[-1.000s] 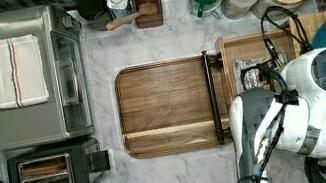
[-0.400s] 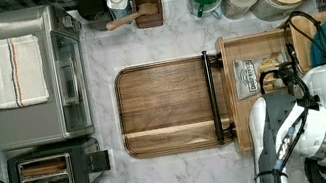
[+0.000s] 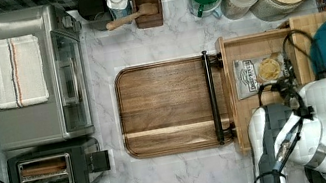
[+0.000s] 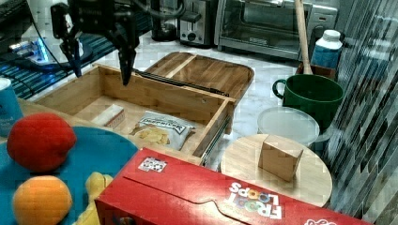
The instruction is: Pick up the butter.
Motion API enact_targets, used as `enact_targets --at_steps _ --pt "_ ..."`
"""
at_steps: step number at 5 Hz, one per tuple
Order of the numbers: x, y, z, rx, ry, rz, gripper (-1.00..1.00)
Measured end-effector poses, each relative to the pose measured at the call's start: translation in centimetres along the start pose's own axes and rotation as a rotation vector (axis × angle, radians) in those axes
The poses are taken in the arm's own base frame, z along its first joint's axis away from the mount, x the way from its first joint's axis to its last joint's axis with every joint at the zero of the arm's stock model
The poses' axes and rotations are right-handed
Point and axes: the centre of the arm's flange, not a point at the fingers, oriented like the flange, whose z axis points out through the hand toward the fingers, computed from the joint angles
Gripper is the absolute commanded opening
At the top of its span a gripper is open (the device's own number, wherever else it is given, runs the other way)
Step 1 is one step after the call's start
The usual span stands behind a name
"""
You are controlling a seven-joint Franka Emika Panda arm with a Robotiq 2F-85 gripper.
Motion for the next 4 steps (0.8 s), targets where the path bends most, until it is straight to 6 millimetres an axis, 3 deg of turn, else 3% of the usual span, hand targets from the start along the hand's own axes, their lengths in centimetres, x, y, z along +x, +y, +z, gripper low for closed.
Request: enact_targets --at_steps 2,3,4 --pt "-1.9 0.8 6.6 0.014 0.021 -0.017 1.0" --pt "-2.6 1.8 9.1 -0.008 0.004 -0.013 1.0" --pt "-2.6 2.5 10.1 -0.027 0.0 -0.015 1.0"
